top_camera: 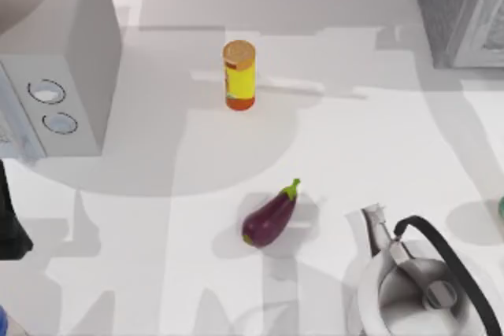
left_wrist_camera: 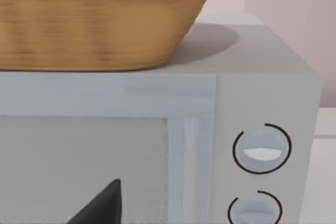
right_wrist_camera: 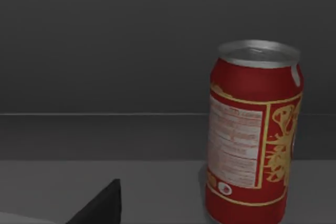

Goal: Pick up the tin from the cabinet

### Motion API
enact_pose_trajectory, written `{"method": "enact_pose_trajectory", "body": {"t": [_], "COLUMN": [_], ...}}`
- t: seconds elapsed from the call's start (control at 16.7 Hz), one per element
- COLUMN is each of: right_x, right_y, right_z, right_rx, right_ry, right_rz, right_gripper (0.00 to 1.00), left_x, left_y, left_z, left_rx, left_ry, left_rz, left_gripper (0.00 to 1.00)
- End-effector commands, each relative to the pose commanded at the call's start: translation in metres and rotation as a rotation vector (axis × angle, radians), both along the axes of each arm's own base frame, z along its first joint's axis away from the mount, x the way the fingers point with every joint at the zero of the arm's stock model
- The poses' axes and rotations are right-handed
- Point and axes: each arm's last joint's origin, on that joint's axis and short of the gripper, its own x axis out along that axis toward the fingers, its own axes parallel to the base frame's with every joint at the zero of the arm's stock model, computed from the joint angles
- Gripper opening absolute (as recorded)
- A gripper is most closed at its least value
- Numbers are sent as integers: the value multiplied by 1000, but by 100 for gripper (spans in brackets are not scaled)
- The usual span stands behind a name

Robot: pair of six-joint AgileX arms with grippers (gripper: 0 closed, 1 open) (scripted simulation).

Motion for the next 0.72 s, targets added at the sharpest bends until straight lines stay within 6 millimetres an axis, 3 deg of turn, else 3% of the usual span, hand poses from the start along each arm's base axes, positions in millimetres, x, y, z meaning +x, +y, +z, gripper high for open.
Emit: {"method": "enact_pose_trajectory", "body": {"t": [0.48, 0.72], "right_x": [58, 60], "right_y": [1, 1], "right_z": [-1, -1], "right_rx": [-1, -1], "right_ry": [3, 2], "right_rz": [2, 2], "right_gripper": [100, 100], "left_x": [0, 0], "left_y": [0, 0], "left_z": [0, 0], "left_rx": [0, 0], "left_ry": [0, 0], "left_rz": [0, 0], "left_gripper": [100, 100]}}
